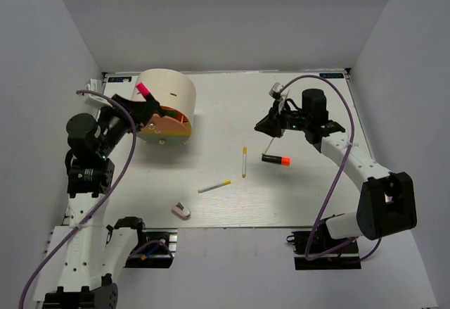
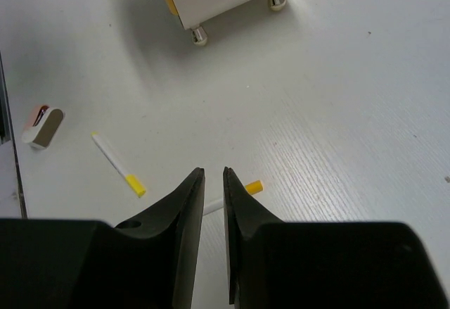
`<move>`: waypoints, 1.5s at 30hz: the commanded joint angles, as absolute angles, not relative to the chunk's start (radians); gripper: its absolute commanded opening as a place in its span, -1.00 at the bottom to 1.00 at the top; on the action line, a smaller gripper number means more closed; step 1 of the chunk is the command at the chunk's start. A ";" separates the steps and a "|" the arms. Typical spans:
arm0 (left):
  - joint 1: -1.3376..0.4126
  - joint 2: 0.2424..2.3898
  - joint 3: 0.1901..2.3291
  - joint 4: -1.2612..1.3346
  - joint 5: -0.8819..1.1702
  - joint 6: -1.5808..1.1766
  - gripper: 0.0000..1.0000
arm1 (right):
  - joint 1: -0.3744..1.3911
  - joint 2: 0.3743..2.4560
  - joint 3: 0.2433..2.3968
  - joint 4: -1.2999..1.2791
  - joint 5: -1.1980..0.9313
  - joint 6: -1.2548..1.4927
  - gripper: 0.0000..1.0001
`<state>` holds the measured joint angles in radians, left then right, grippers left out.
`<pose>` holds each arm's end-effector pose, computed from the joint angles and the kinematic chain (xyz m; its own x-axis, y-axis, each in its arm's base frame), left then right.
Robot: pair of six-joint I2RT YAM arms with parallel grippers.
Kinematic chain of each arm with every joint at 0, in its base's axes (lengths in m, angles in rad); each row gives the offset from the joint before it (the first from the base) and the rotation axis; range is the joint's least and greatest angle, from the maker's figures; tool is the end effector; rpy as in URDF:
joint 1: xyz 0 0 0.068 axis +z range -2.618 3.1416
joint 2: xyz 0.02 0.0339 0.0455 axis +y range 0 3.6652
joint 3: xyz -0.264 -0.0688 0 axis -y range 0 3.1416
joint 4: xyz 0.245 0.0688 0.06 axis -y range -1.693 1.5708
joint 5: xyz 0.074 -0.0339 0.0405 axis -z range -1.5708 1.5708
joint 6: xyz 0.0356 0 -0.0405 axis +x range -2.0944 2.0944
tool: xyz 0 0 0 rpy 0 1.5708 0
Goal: Sort the stationery into containers
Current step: Place the stationery into the container
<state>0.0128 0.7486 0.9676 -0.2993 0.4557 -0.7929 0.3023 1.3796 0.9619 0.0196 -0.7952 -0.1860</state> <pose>0.1585 -0.0136 0.3965 -0.3606 -0.6444 -0.6744 0.2426 0.6333 -0.7349 0.2877 0.1163 0.2898 -0.2090 -0.2008 -0.9571 -0.8908 0.4430 0.1016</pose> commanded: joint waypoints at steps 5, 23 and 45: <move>0.011 0.856 1.051 -0.143 0.260 -0.738 -1.00 | 0.298 1.336 0.946 0.023 -0.799 -0.221 -0.54; 0.011 0.953 0.954 -0.087 0.183 -0.502 -0.99 | 0.288 1.339 0.927 0.028 -0.785 -0.236 -0.54; 0.002 0.943 0.882 -0.172 0.164 -0.371 -0.61 | 0.282 1.341 0.911 0.038 -0.790 -0.232 -0.52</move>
